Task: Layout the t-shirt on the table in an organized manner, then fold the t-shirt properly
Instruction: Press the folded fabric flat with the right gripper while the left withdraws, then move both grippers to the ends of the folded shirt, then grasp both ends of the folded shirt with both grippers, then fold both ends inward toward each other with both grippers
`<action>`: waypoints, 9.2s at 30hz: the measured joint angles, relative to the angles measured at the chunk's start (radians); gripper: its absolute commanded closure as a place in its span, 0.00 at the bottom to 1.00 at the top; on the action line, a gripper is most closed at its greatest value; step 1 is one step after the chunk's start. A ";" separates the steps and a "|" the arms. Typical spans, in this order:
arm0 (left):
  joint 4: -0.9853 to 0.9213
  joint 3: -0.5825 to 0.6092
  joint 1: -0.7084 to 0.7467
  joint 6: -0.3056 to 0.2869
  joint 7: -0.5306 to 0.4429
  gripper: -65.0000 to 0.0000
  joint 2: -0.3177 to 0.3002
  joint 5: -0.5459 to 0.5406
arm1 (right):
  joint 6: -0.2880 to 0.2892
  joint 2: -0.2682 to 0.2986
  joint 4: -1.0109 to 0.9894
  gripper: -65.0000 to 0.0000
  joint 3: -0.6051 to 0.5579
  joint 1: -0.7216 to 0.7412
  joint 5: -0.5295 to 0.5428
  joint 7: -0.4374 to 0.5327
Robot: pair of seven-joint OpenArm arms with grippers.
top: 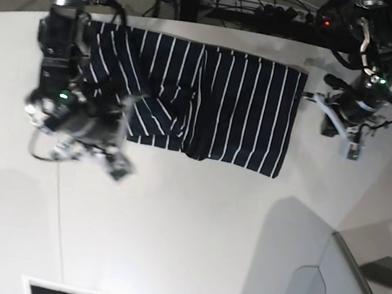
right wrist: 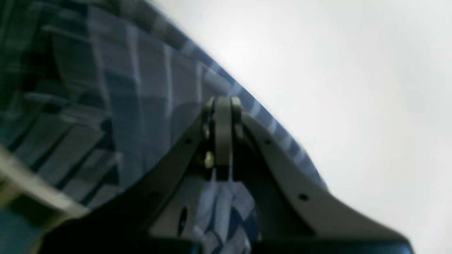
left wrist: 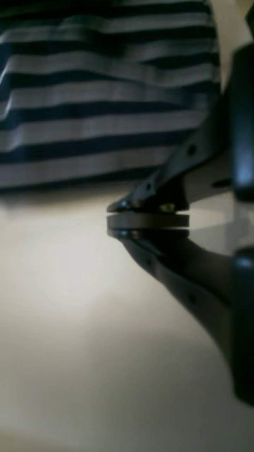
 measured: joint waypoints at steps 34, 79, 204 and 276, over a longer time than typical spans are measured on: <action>-0.105 -0.094 0.004 -0.008 0.002 1.00 -0.011 -0.001 | -0.010 0.017 -1.039 0.98 -0.340 0.396 0.491 0.374; -0.335 0.239 -0.082 0.008 -0.163 1.00 -0.102 -0.358 | -0.050 0.046 -0.959 0.98 -0.340 0.338 0.495 0.405; -0.607 0.364 -0.238 -0.124 -0.254 1.00 -0.210 -0.361 | -0.003 0.154 -0.508 0.99 0.562 -0.056 0.513 0.037; -0.576 0.717 -0.303 -0.123 -0.244 1.00 -0.089 -0.351 | -0.162 -0.032 -0.244 1.00 0.178 -0.012 0.566 -0.091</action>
